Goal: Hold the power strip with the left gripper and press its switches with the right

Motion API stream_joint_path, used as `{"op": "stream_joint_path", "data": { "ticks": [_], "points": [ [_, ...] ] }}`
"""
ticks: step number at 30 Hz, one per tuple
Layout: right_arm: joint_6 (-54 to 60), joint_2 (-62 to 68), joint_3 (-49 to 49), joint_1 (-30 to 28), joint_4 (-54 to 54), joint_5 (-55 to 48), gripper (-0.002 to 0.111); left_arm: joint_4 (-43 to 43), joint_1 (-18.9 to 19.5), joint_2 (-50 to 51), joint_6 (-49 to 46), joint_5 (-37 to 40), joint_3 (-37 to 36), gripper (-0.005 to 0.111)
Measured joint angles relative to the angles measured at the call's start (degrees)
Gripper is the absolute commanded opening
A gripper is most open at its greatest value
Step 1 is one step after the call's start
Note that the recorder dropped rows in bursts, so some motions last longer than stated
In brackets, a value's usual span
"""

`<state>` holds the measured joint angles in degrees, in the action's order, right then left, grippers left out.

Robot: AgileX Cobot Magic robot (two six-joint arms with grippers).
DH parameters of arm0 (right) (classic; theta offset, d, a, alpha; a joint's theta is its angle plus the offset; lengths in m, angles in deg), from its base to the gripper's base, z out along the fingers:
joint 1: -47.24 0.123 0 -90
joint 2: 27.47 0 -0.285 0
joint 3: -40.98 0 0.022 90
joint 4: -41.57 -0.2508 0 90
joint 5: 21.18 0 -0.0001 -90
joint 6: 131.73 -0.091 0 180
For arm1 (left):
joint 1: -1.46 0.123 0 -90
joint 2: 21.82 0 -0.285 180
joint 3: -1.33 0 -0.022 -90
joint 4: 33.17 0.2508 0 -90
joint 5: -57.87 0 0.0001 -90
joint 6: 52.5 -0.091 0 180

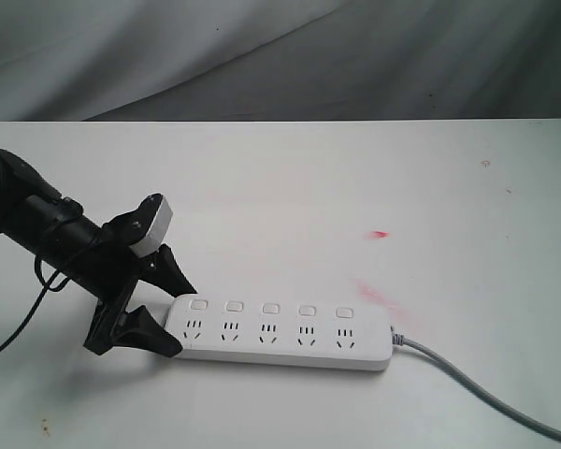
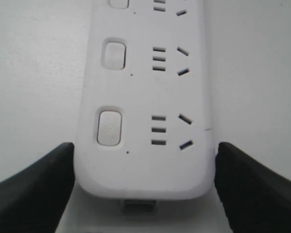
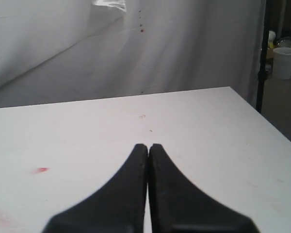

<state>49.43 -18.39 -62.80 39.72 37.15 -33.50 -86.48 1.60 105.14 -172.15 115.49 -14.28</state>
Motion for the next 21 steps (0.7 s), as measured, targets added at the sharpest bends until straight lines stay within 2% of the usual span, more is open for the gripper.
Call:
{"op": "stream_joint_path", "data": {
  "ticks": [6,21],
  "points": [
    [-1.9,-0.9,0.8,0.0,1.1,-6.5,0.000,0.0,0.0,0.0,0.0,-0.1,0.0,0.047],
    [-1.9,-0.9,0.8,0.0,1.7,-6.9,0.000,0.0,0.0,0.0,0.0,-0.1,0.0,0.047]
  ]
}}
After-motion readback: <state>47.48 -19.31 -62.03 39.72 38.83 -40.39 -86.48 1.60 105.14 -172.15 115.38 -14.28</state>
